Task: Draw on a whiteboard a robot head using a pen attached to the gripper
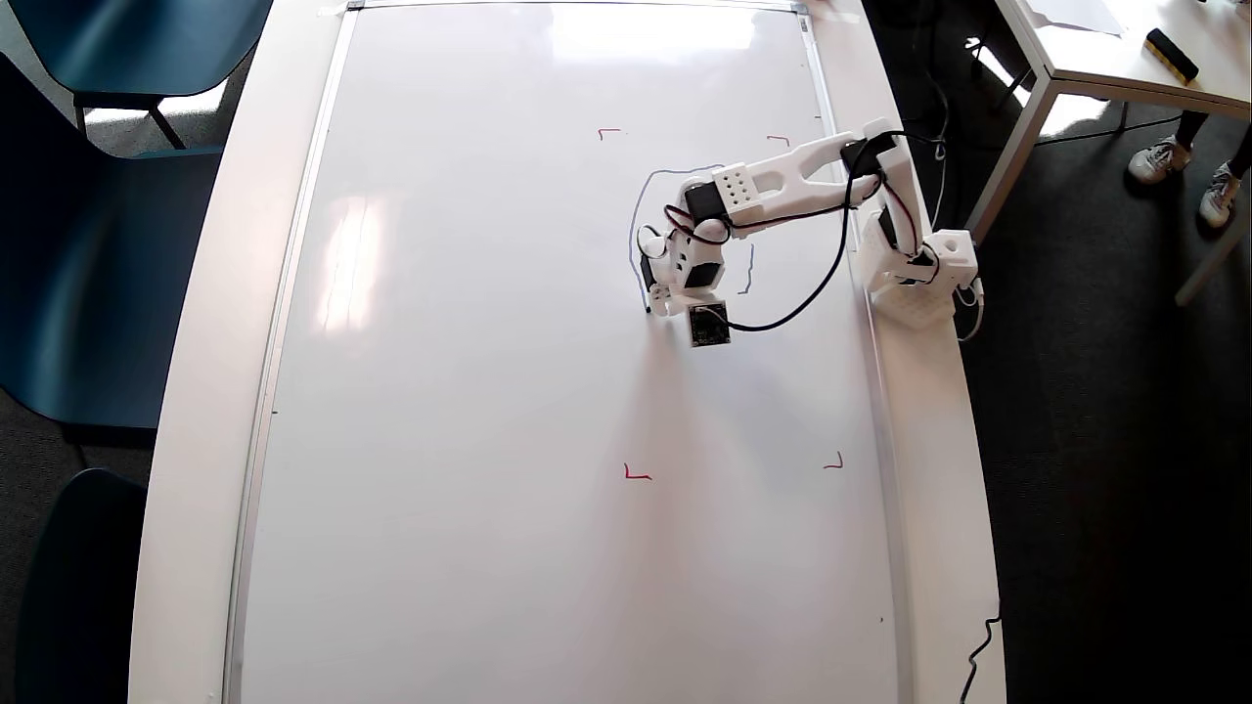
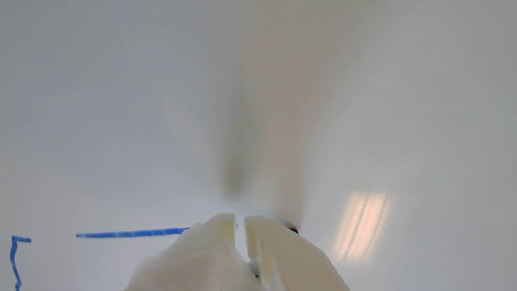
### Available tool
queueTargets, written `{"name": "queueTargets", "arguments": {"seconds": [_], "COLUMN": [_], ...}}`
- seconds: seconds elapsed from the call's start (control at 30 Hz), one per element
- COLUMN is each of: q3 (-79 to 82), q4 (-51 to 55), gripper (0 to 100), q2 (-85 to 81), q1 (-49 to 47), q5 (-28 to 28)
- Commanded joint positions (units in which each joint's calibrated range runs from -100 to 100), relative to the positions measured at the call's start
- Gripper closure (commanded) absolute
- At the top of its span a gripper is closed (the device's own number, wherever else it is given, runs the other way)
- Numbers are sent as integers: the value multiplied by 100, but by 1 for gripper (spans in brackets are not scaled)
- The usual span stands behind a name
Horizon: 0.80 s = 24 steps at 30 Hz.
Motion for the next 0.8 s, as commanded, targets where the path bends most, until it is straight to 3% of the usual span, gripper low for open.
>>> {"name": "queueTargets", "arguments": {"seconds": [0.0, 0.77], "q3": [492, 810], "q4": [22, 109], "gripper": [99, 99], "q2": [-293, -1107], "q1": [-147, 162], "q5": [-37, -144]}}
